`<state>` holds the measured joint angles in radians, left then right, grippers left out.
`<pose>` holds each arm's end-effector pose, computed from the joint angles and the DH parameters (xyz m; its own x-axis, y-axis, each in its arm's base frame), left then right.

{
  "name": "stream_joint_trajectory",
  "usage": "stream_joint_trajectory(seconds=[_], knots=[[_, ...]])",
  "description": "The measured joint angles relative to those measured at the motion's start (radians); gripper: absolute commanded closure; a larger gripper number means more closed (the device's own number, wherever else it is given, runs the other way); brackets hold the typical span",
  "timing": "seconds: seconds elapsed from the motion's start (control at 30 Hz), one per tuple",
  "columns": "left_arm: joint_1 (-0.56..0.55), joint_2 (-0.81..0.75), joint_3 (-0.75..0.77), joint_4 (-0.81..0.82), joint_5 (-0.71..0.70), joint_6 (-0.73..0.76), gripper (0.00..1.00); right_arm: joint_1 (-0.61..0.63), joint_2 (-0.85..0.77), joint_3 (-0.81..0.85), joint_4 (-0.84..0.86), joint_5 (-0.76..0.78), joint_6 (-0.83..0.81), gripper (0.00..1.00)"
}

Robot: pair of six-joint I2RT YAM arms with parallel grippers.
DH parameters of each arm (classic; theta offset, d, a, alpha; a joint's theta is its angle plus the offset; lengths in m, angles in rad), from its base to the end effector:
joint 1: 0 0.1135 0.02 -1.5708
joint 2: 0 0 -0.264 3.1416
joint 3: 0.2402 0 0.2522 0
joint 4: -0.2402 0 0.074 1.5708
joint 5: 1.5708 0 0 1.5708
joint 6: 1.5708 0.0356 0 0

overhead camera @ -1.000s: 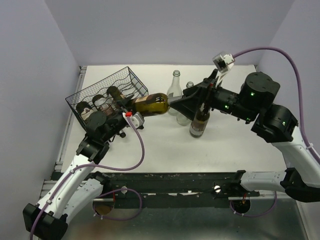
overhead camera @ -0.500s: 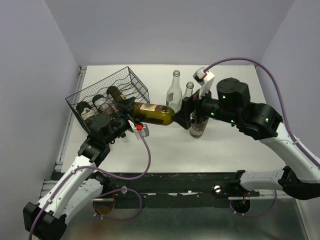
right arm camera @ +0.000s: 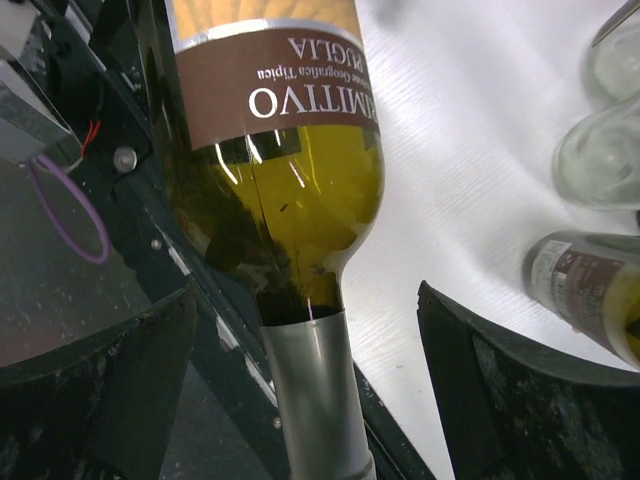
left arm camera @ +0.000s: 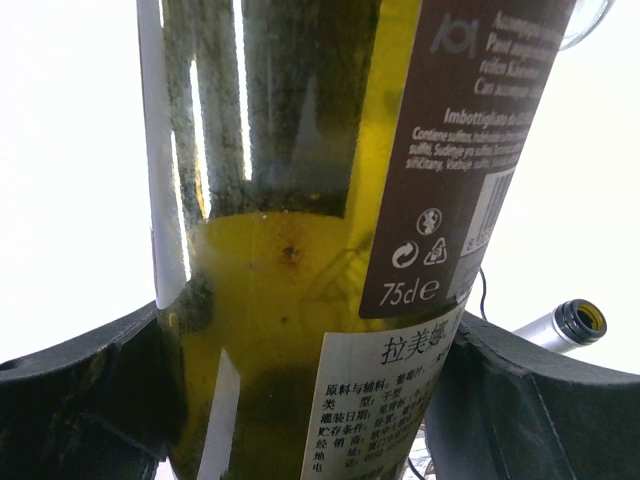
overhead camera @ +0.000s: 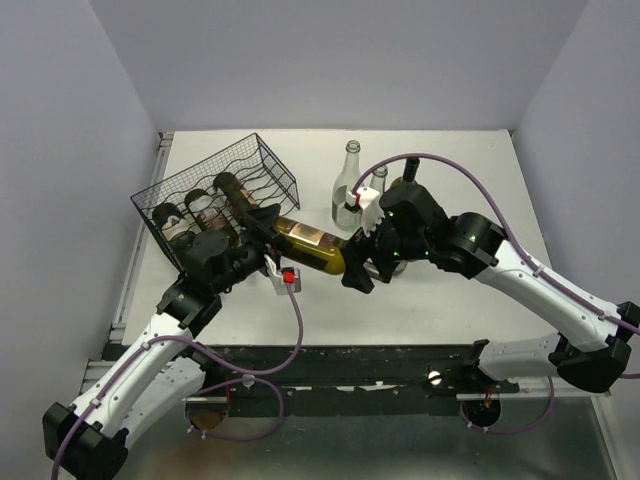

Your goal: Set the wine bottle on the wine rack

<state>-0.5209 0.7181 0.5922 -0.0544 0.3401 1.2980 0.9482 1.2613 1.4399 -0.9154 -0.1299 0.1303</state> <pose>0.1481 -0.0987 0.2967 0.6840 0.6542 -0.3227 0.3529 0.0904 0.9313 0.1426 0.2065 0.3941 -0.5004 -0.4762 -0.7230 -0.8032 0.5670 0.1825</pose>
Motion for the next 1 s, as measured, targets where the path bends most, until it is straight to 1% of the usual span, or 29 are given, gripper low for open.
stream_joint_trajectory(seconds=[0.07, 0.13, 0.33, 0.4, 0.5, 0.67, 0.77, 0.8, 0.83, 0.87, 0.93, 0.97, 1.0], knots=[[-0.005, 0.0, 0.0, 0.0, 0.0, 0.003, 1.0, 0.0, 0.002, -0.021, 0.0, -0.023, -0.003, 0.08], [-0.006, 0.001, 0.0, 0.0, 0.0, 0.003, 1.0, 0.0, 0.004, -0.034, 0.001, -0.04, -0.006, 0.14], [-0.017, 0.014, 0.0, 0.0, 0.0, 0.003, 1.0, 0.0, 0.018, -0.065, 0.02, -0.075, -0.01, 0.21], [-0.018, 0.023, 0.0, 0.0, 0.0, 0.003, 1.0, 0.0, 0.023, -0.076, 0.03, -0.079, -0.01, 0.27], [-0.022, 0.031, 0.0, 0.0, -0.006, 0.002, 1.0, 0.001, 0.033, -0.087, 0.036, -0.082, -0.01, 0.39], [-0.024, 0.04, 0.0, -0.01, -0.016, -0.001, 1.0, 0.001, 0.039, -0.103, 0.045, -0.085, -0.015, 0.73], [-0.023, 0.045, 0.0, -0.034, -0.024, -0.005, 1.0, 0.008, 0.04, -0.108, 0.046, -0.097, -0.014, 0.89], [-0.023, 0.046, 0.0, -0.039, -0.026, -0.006, 1.0, 0.008, 0.042, -0.11, 0.045, -0.097, -0.011, 0.97], [-0.023, 0.046, 0.0, -0.04, -0.029, -0.006, 1.0, 0.008, 0.043, -0.111, 0.046, -0.096, -0.011, 0.99], [-0.023, 0.047, 0.0, -0.04, -0.032, -0.007, 0.91, 0.008, 0.046, -0.111, 0.048, -0.096, -0.01, 0.99], [-0.024, 0.048, 0.0, -0.042, -0.037, -0.008, 0.53, 0.008, 0.048, -0.111, 0.05, -0.093, -0.008, 0.99], [-0.024, 0.048, 0.0, -0.042, -0.038, -0.008, 0.08, 0.008, 0.048, -0.111, 0.05, -0.088, -0.004, 0.99], [-0.024, 0.049, 0.0, -0.04, -0.039, -0.008, 0.01, 0.008, 0.048, -0.111, 0.051, -0.083, 0.0, 0.99]])
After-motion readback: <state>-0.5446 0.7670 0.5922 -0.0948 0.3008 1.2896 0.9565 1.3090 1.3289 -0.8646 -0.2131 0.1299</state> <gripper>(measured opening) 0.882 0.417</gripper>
